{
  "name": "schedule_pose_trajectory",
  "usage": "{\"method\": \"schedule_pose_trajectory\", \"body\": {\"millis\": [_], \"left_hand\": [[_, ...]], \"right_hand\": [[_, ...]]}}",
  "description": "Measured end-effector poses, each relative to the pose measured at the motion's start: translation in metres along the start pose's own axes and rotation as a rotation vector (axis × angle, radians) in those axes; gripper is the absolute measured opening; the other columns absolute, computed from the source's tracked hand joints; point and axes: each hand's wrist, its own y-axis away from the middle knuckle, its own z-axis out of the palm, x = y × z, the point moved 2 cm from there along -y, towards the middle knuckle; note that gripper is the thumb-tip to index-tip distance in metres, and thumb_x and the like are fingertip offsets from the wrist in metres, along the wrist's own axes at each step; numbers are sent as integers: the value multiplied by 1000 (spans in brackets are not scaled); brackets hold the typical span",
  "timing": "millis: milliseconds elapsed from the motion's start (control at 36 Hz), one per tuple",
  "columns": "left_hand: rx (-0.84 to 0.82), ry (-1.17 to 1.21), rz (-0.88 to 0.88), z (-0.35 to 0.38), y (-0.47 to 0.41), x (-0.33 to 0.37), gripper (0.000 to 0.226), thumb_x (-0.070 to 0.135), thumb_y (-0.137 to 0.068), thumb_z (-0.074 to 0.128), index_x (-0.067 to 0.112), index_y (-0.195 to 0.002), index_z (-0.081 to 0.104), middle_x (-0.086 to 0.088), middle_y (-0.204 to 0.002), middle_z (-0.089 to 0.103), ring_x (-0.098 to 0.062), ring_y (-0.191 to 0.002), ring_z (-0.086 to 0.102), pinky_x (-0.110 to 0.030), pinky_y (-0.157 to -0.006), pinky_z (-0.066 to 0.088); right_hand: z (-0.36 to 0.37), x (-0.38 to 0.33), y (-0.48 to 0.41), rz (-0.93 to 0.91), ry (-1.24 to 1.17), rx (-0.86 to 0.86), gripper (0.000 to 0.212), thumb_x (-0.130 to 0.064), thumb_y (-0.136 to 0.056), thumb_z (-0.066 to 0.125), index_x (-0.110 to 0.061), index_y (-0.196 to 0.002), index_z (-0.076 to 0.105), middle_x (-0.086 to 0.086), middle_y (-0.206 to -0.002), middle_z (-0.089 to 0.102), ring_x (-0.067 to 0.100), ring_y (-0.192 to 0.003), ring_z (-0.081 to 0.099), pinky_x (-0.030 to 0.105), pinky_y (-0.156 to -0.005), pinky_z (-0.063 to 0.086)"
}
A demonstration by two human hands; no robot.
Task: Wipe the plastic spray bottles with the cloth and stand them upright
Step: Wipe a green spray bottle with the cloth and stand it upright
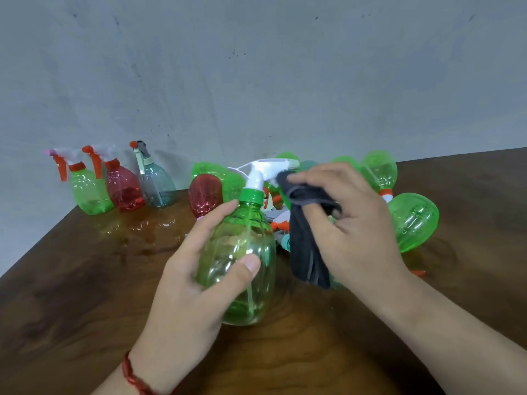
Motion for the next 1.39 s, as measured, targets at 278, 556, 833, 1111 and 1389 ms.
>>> {"method": "schedule_pose_trajectory", "body": {"millis": [278,556,833,1111,1389], "left_hand": [[-5,92,1,-3,-1,-3,68,46,-82,71,36,-149,59,17,-138,70,-6,-126,67,-19,-97,54],[127,95,-47,-16,-9,-15,67,53,-82,70,45,-148,58,15,-150,61,-12,-140,57,-54,-117,44],[308,285,-92,-20,-10,-25,108,80,-55,91,26,-140,54,3,-138,68,-27,-132,65,-61,-110,50],[275,-12,-133,-31,-12,-30,60,74,-83,67,48,-137,64,12,-134,65,-12,-126,64,-49,-109,53],[218,-5,-212,-21,-10,-21,77,54,-79,86,47,-144,44,42,-120,61,15,-114,62,-10,-87,55]], "right_hand": [[1,2,-1,335,-427,-55,32,0,-101,65,-27,-110,77,-6,-104,79,13,-93,74,44,-88,61],[2,1,4,326,-221,-184,38,1,-91,66,-33,-96,81,-14,-104,79,14,-96,75,46,-86,62],[24,-10,20,547,-618,-389,49,13,-94,63,-25,-121,78,-9,-117,80,8,-115,72,24,-96,55],[25,-14,20,638,-768,-354,51,13,-97,58,-25,-123,79,1,-120,79,20,-118,73,32,-101,55],[19,-20,18,489,-654,-414,51,14,-97,59,-24,-127,76,-5,-122,78,13,-117,73,23,-97,56]]}}
